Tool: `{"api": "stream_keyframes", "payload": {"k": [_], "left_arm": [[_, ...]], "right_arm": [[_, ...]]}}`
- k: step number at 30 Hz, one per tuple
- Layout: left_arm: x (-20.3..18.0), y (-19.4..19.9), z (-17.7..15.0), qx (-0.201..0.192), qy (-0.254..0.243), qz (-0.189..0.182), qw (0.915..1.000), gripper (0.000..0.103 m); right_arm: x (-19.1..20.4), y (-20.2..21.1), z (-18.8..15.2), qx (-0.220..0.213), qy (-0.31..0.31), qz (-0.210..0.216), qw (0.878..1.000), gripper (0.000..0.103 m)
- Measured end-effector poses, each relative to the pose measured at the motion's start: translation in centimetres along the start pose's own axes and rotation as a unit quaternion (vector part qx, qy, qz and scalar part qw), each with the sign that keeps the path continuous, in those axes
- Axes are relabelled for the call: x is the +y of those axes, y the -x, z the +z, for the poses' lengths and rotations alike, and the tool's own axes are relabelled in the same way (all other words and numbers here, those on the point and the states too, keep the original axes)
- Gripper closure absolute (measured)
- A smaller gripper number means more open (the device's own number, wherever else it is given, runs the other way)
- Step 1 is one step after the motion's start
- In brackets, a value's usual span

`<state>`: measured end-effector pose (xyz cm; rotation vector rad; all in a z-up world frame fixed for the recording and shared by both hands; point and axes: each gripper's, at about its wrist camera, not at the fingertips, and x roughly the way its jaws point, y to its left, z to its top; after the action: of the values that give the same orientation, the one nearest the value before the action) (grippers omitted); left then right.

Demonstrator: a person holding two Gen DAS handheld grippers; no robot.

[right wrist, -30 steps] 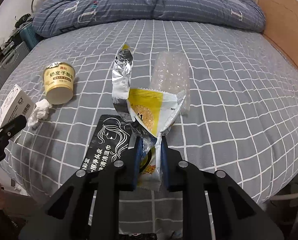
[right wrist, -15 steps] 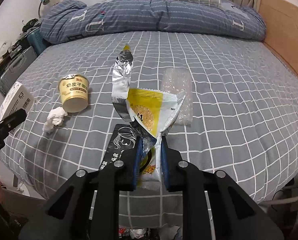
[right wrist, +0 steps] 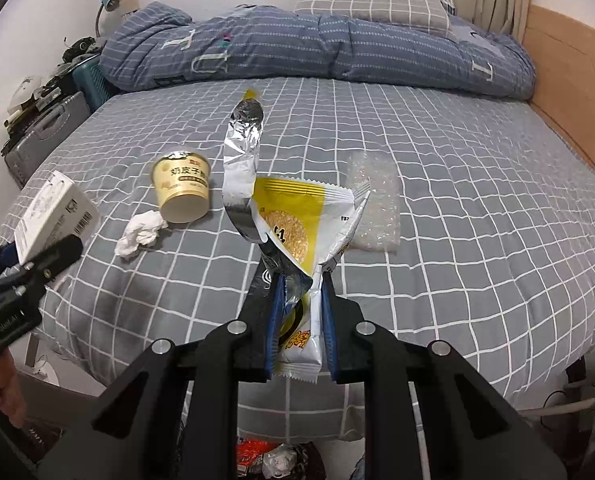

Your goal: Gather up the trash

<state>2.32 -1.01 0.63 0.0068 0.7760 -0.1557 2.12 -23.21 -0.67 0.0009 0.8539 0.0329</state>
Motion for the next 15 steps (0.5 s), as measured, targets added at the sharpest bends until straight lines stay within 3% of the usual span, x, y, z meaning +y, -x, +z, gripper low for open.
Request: {"api": "stream_keyframes", "payload": {"k": [15], "left_arm": [[-1.5,1.5,-3.2,0.011,-0.004,-0.002,0.9999,0.027]], "right_arm": [[0.6,2.1,-2.5,0.000,0.006,0.005,1.000,0.085]]}}
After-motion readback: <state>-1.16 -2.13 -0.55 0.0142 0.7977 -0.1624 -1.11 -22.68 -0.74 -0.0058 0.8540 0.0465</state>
